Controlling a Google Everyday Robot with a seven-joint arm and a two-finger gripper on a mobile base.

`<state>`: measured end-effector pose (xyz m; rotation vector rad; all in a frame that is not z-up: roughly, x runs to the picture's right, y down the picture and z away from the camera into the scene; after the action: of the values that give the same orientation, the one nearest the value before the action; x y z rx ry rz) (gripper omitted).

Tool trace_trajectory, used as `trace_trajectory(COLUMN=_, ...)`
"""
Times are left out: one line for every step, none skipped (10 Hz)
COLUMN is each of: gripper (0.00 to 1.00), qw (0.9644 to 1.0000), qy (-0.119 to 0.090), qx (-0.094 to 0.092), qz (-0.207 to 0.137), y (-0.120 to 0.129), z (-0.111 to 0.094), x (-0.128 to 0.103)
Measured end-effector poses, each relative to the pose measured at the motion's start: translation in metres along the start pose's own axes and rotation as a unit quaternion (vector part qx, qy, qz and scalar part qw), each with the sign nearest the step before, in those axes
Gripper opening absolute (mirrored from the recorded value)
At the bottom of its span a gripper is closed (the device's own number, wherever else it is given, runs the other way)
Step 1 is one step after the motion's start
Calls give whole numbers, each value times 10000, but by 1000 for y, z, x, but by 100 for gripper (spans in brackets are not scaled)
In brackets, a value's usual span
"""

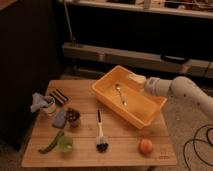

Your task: Wipe table surface with eraser

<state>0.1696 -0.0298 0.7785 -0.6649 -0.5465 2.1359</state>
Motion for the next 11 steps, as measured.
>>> trace_trajectory(gripper=80, qw=10000, qy=0, qx=0, qz=0, y=0, z=0, x=0)
trace_trajectory(gripper=80, qw=10000, qy=0, qx=0, qz=0, y=0, z=0, x=0)
trace_trajectory(gripper=80, qw=10000, qy=0, qx=0, qz=0, y=0, z=0, x=0)
trace_trajectory(gripper=80, qw=10000, qy=6, qx=-2, qz=-10, y=0, z=0, x=0)
trace_trajectory(gripper=80, qw=10000, qy=42, qx=-16, qz=-68, y=2, z=-1, x=-1)
trace_trajectory(gripper=80, qw=9992, qy=242, qx=-87, qz=-308, y=10, z=2, x=-1)
trace_trajectory(gripper=80, qw=9975, qy=420, qx=-142, qz=-551, y=24, z=5, x=0)
trace_trajectory(gripper=80, qw=9926, qy=708, qx=-172, qz=-968, y=50, z=14, x=3)
trace_trajectory(gripper=80, qw=9877, qy=897, qx=-149, qz=-1269, y=69, z=25, x=7)
trace_trajectory(gripper=80, qw=9821, qy=1058, qx=-102, qz=-1554, y=88, z=36, x=13)
trace_trajectory(gripper=80, qw=9728, qy=1256, qx=-26, qz=-1946, y=112, z=52, x=25)
